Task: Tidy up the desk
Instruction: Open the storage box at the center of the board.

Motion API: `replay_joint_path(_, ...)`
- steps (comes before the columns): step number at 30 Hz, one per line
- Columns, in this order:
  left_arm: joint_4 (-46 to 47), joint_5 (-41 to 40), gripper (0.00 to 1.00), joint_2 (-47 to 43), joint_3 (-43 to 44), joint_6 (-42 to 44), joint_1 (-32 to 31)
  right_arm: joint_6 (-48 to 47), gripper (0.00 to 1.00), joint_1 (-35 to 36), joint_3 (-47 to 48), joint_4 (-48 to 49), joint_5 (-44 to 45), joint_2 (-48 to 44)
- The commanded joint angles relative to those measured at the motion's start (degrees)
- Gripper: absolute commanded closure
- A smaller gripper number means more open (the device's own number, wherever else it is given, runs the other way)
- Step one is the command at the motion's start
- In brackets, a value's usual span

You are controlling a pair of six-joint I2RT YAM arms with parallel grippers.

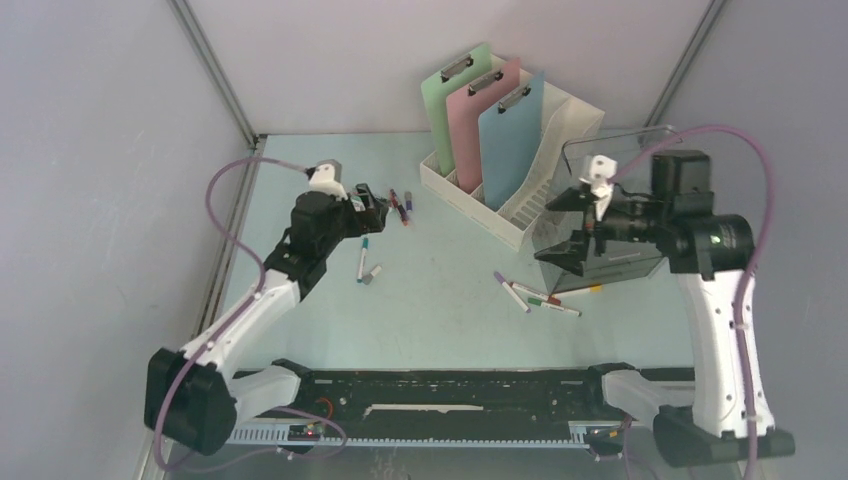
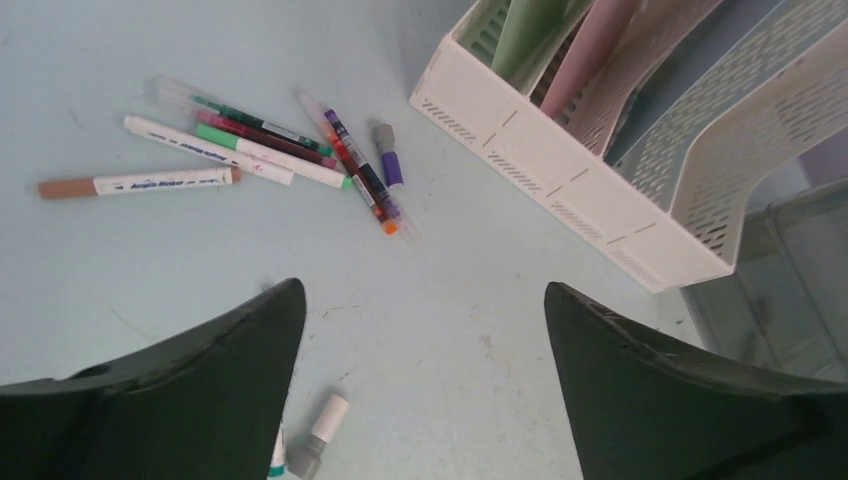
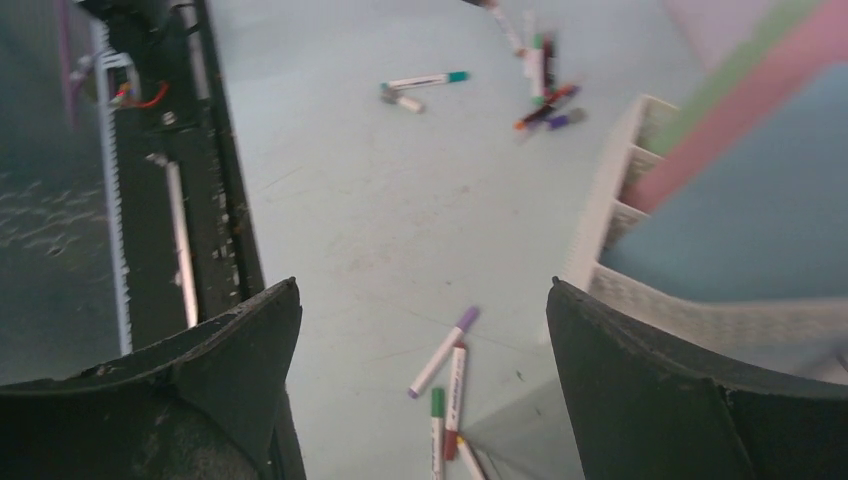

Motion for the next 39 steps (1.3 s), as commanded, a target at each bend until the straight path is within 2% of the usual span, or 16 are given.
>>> replay_joint_path(1,3.4,-5.8,0.00,-6.8,-5.5,-0.5,0.0,1.1,0.00,-9.8,0.0,-1.8,-6.1,-4.6)
replay_joint_path(4,3.0,-1.6,0.00,-9.9,-7.9,-3.9,0.5,1.5,0.00,-12.4,-1.6,-4.7,-4.6,-7.7)
replay_joint_path(10,3.5,9.7,0.01,-16.0,-11.5,-6.8,0.5,8.1,0.01,-17.1,-8.6,-6.0,4.1,-13.8)
replay_joint_path(13,0.7,12.8,0.02,-19.6,-11.4,-7.4,0.5,6.9,0.09,-18.7,-12.8,-8.0,9.1,-15.7)
replay_joint_path(15,-3.4,14.0,0.02,-22.3,-10.3,-6.6,0.5,7.2,0.16,-19.0,-17.4,-6.0,14.3,-17.4)
replay_joint_path(17,-7.9,14.4,0.03,-25.3,-8.2,-4.5,0.5,8.2,0.26,-19.1,-21.8,-2.2,20.0,-18.5)
replay_joint_path(18,-10.6,14.3,0.03,-26.4,-7.2,-3.1,0.5,8.8,0.34,-19.1,-23.6,1.1,22.7,-18.8)
replay_joint_path(20,-15.7,13.5,0.03,-28.4,-4.8,-0.1,0.5,10.9,0.58,-19.1,-26.3,7.1,27.9,-18.8)
replay_joint_path(23,-23.2,11.7,0.03,-30.6,-2.1,5.9,0.5,12.4,0.81,-19.1,-30.2,17.4,33.4,-18.6)
replay_joint_path(26,-24.6,6.3,0.02,-32.8,-3.7,9.9,0.5,13.5,1.00,-19.1,-34.7,27.6,35.2,-17.3)
replay_joint_path(29,-24.4,5.9,0.02,-33.9,-4.5,9.9,0.6,14.5,1.00,-19.1,-36.2,33.2,32.3,-15.0)
replay_joint_path(35,-23.6,5.5,0.02,-34.8,-4.9,9.2,0.7,18.2,1.00,-17.9,-36.9,37.2,21.7,-12.3)
replay_joint_path(39,-23.3,5.6,0.02,-34.8,-5.0,8.9,0.7,20.9,1.00,-14.4,-38.2,39.9,19.9,-11.5)
